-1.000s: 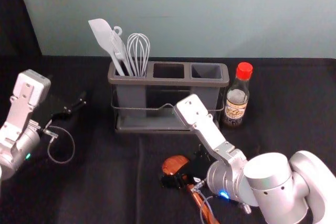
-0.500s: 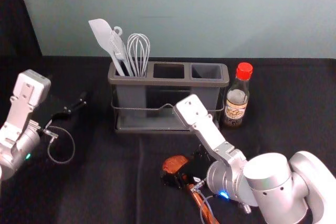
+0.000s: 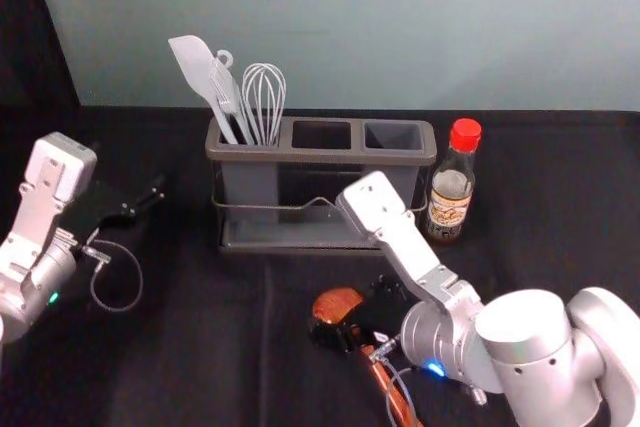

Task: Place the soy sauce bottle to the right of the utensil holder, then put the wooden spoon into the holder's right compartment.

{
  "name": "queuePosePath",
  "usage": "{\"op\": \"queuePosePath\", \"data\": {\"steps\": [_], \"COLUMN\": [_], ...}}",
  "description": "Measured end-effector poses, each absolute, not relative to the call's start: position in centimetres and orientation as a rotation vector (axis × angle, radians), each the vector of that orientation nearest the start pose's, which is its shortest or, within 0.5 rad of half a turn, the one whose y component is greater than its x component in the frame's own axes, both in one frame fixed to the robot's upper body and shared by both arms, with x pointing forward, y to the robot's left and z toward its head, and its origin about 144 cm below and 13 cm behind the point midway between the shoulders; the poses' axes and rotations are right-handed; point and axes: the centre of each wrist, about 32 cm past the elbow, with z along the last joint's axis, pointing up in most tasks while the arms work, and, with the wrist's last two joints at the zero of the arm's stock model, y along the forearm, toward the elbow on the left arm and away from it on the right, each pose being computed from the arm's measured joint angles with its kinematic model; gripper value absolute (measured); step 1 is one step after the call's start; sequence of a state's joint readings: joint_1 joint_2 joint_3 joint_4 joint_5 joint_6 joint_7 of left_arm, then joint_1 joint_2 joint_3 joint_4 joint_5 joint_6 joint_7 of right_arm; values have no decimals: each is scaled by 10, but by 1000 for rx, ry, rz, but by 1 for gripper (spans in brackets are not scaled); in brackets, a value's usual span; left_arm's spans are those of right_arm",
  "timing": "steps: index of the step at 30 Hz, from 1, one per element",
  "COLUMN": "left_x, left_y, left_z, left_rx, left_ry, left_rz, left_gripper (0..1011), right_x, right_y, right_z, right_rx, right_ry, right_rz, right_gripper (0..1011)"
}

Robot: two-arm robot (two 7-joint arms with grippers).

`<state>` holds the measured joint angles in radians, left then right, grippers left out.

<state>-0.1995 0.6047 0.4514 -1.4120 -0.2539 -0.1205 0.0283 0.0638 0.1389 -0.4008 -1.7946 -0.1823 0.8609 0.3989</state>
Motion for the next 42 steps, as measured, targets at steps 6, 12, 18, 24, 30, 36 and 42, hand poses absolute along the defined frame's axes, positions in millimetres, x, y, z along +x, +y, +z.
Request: {"op": "queuePosePath", "data": {"steps": [6,12,18,24,30,36,42], "left_x": [489,489,489,489,489,489,489], "left_y": [310,310,310,310,310,310,310], "left_z": [1140,1140,1140,1140,1140,1140,1140], "left_rx": [304,304,304,304,304,304,304], "left_ry": [-285,-285,-285,-285,-285,-285,-285], "left_rz": [1248,1248,1248,1248,1248,1248,1248], "left_gripper": [1000,1000,1000,1000,1000,1000,1000], "right_x": [431,417,398,378,364,355,350], "right_y": [-147,-162,-180,-197,-214,-226,-234], "right_z": [1219,1227,1229,1223,1210,1196,1183], "right_rx": [-626,-546,-437,-309,-193,-89,27], "right_ry": [211,185,113,5,-93,-219,-359], "right_rz": [-900,-913,-934,-973,-1006,-1029,-1048], "right_gripper": [838,838,838,838,838,838,838]}}
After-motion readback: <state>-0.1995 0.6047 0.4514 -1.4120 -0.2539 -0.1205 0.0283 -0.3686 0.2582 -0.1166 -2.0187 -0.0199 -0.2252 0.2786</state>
